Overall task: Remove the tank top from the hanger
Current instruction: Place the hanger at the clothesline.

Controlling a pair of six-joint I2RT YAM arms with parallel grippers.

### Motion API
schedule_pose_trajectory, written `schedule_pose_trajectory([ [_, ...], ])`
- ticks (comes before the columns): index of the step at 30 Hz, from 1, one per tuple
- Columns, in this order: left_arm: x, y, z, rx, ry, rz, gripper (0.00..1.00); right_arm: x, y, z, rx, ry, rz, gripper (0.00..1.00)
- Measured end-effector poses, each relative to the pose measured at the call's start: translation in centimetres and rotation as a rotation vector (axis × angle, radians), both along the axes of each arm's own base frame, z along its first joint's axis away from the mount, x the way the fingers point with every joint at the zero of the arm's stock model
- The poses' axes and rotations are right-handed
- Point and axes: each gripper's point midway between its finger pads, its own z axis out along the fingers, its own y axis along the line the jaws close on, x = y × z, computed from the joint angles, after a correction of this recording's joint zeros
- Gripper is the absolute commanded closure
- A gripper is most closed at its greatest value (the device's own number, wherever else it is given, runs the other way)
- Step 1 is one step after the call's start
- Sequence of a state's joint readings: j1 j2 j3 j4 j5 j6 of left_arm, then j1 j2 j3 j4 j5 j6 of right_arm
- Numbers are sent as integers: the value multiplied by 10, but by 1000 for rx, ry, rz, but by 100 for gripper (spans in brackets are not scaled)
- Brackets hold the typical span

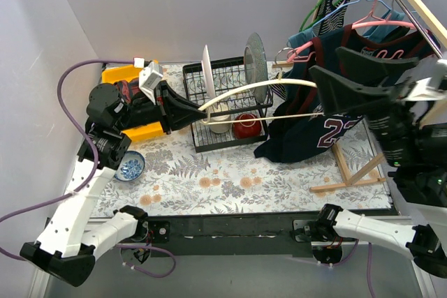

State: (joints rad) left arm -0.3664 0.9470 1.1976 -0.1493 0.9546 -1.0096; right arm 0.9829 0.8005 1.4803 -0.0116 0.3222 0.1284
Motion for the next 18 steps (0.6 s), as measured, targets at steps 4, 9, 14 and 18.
schedule_pose_trajectory([
  [4, 1, -23, 5, 3, -9, -34, 100, -22, -13, 49, 82, -105, 50, 2],
  [9, 8, -74, 12, 21, -30, -81, 100, -39, -18, 79, 131, -190, 96, 2],
  [14, 21, -116, 13, 39, -55, -70, 100, -47, -20, 88, 154, -217, 126, 2],
  [18, 32, -133, 14, 23, -89, -38, 100, -50, -20, 90, 165, -224, 144, 3],
])
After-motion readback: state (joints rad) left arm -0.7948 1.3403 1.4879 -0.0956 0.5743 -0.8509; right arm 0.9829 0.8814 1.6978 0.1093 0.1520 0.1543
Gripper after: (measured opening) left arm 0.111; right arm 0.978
